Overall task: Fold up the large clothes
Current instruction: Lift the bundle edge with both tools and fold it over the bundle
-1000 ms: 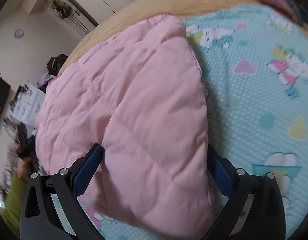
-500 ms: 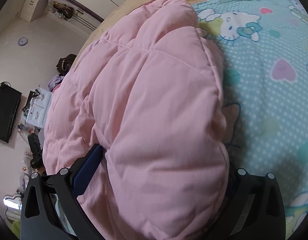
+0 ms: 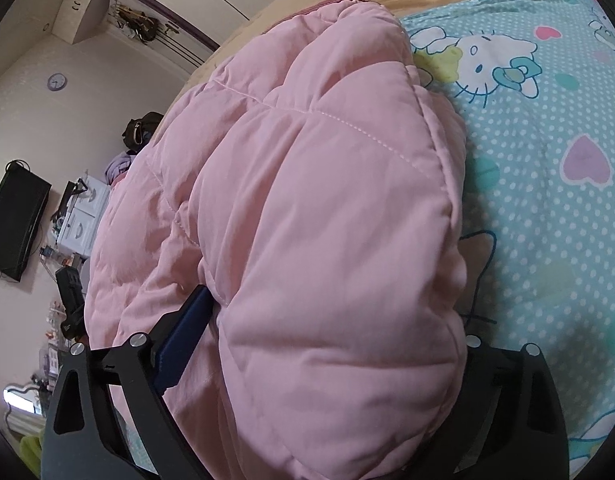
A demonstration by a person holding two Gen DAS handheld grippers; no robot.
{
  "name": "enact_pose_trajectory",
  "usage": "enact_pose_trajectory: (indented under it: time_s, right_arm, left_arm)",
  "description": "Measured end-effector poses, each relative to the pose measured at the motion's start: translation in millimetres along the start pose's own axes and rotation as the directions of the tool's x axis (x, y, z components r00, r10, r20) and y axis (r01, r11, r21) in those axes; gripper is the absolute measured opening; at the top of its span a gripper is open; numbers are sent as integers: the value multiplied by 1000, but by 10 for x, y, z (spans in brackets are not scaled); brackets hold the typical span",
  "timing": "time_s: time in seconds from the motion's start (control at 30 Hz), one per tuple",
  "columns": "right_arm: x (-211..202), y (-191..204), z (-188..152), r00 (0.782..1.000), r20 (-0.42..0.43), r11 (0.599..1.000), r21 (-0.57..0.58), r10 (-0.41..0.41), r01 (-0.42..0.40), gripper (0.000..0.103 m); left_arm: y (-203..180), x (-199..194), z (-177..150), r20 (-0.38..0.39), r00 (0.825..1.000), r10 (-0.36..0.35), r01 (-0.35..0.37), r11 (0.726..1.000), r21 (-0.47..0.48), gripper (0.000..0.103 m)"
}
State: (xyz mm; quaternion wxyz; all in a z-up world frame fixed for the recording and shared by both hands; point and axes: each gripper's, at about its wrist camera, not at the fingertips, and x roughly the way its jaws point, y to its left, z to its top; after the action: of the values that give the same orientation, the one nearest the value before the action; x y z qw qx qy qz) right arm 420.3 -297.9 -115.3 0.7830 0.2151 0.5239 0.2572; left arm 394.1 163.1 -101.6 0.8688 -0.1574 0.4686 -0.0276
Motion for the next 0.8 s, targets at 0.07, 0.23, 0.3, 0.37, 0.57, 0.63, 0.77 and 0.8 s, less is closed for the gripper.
enact_pose_trajectory:
  time_s: [0.07, 0.23, 0.3, 0.37, 0.57, 0.63, 0.77, 0.8]
  right_arm:
    - [9, 16, -4, 1000, 4, 1000, 3, 10, -10, 90]
    - [-23, 50, -21, 1000, 17, 1000, -16, 15, -15, 81]
    - [-55, 84, -30, 1000, 24, 999, -32, 14, -13, 73]
    - [-107, 122, -35, 999, 32, 999, -44, 19, -18, 60]
    - [-238, 204, 0, 999, 29, 998, -57, 22, -21, 47]
    - [-283, 233, 12, 999, 33, 998, -54, 30, -28, 46]
    - [-440, 275, 58, 997, 45, 996, -64, 65, -62, 43]
    - [-475, 302, 64, 996, 45, 995, -69, 72, -69, 43]
  left_arm:
    - [-23, -6, 7, -2, 1000, -2, 2, 1000, -1, 66]
    - [-106, -63, -7, 6, 1000, 22, -23, 999, 26, 55]
    - [-150, -90, -14, 12, 999, 31, -31, 999, 40, 50]
    - [-192, -132, -15, 18, 999, 38, -39, 998, 56, 45]
    - [-227, -286, -46, 27, 999, 37, -39, 997, 63, 38]
    - [-247, -345, -67, 29, 999, 35, -37, 997, 61, 38]
    - [-249, -481, -139, 33, 999, 26, -28, 998, 49, 37]
    - [-255, -510, -160, 33, 999, 26, -28, 998, 48, 37]
